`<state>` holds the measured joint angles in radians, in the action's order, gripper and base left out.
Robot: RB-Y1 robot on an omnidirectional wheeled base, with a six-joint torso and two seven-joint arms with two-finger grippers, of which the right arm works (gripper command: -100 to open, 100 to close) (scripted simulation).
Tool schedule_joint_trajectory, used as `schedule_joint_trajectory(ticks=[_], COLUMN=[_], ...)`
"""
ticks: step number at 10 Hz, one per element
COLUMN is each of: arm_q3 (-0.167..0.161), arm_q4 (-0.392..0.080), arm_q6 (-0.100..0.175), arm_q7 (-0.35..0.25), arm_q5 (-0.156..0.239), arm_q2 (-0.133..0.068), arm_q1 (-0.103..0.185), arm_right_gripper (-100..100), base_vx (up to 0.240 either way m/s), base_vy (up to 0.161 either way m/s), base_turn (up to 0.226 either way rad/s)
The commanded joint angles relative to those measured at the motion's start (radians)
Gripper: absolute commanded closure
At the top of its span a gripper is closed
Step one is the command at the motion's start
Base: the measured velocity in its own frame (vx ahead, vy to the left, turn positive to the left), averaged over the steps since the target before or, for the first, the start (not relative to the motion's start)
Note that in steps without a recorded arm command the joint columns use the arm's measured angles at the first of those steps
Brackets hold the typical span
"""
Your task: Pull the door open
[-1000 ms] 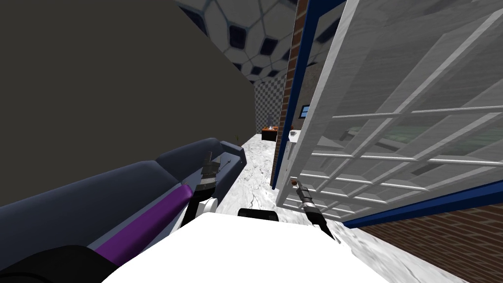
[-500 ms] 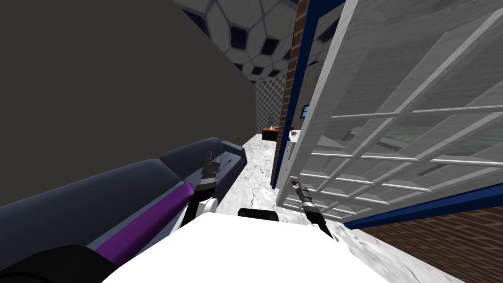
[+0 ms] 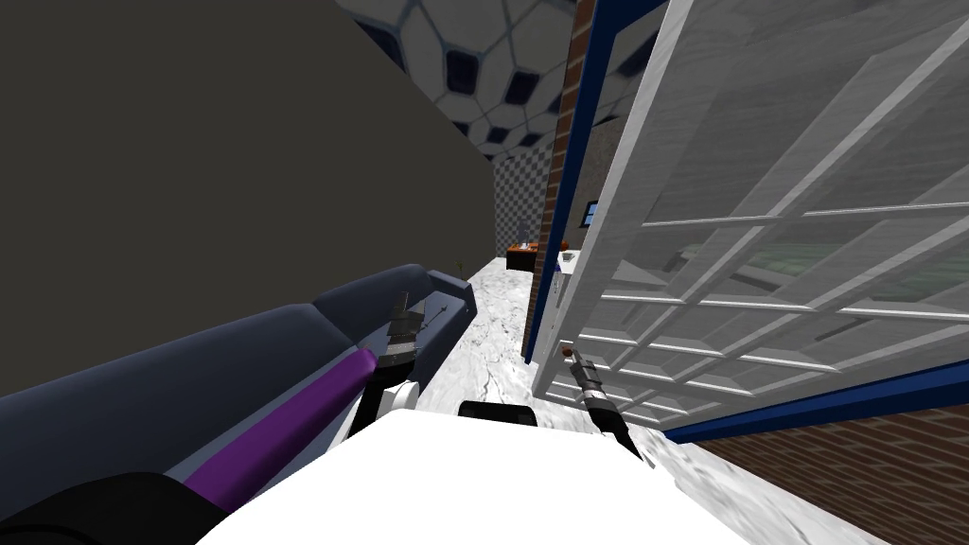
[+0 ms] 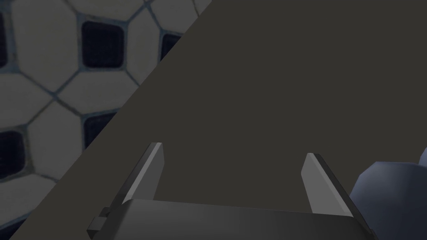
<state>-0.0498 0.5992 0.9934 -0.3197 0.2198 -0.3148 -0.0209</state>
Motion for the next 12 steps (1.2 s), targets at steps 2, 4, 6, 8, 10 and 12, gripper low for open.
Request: schedule_joint_trajectory(ticks=[2,4,6,8,10,12], arm_q3=[-0.023,-0.027,-0.032,-0.028,-0.037,-0.042], arm_q4=[0.008,0.008,0.007,-0.021,-0.015,-0.011], arm_q6=[-0.002,-0.007,-0.011,-0.021,-0.027,-0.031], arm_q7=[-0.07,-0.124,-0.168,-0.214,-0.27,-0.308], arm_q5=[0.021,0.035,0.048,0.072,0.09,0.1], arm_q2=[0.019,0.021,0.023,0.014,0.018,0.02], arm_q1=[0.023,0.027,0.031,0.037,0.04,0.041], arm_right_gripper=[100,100,100,-100,-100,-100], base_vx=[-0.055,-0.049,-0.053,-0.045,-0.071,-0.06], base_vy=[-0.014,-0.025,-0.03,-0.019,0.038,0.024], base_turn=[0.073,0.076,0.053,-0.013,0.06,0.005])
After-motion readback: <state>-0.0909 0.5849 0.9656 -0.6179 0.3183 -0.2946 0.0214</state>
